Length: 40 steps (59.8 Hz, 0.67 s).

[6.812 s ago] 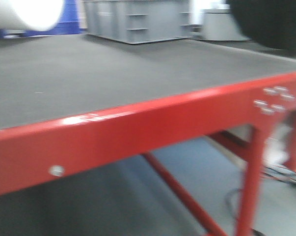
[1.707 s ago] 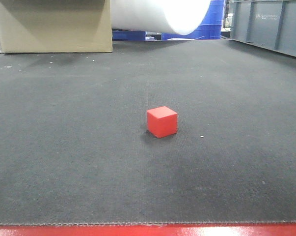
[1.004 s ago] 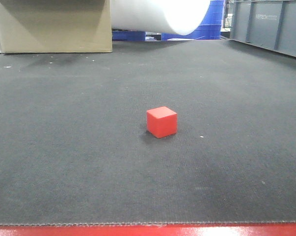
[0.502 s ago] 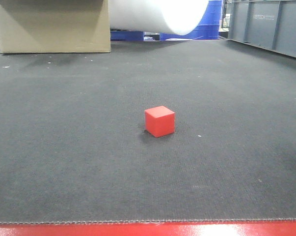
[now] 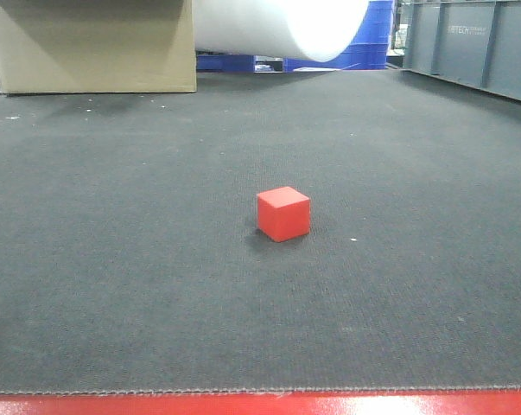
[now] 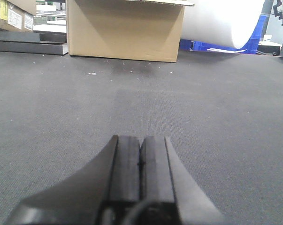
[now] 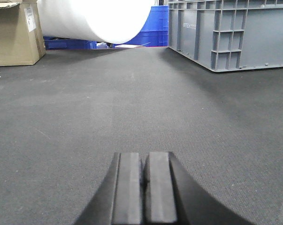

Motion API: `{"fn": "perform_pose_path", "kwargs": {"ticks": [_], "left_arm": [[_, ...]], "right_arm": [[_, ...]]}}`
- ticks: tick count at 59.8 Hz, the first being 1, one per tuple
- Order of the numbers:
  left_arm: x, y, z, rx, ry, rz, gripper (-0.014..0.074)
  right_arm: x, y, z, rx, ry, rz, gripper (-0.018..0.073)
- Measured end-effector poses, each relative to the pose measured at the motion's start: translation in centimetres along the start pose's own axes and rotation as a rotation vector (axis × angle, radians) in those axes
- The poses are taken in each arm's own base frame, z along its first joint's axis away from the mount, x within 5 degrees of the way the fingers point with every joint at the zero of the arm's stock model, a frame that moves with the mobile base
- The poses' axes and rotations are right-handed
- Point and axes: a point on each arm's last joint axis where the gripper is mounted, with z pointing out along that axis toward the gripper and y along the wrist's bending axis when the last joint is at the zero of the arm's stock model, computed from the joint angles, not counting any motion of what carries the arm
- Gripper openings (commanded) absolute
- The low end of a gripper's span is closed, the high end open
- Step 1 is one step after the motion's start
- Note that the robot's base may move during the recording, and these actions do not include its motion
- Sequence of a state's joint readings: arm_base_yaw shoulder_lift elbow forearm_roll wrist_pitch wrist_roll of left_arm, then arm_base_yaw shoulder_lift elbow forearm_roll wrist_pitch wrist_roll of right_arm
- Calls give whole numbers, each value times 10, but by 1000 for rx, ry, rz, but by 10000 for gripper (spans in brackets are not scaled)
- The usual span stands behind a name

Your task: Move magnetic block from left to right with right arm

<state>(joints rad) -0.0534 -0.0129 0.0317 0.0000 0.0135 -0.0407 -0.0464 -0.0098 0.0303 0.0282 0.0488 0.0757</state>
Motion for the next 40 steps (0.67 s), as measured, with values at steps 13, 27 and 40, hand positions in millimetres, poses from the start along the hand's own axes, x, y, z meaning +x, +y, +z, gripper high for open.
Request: {"fn": "perform_pose_path", "kwargs": {"ticks": [13,27,40], "left_arm": [[0,0,0,0,0,0,-116],[0,0,0,0,0,0,-116],[0,0,0,0,0,0,-116]], "right_arm": [[0,0,0,0,-1,0,58],[0,0,0,0,-2,0,58],[0,0,0,0,-2,0,58]]}}
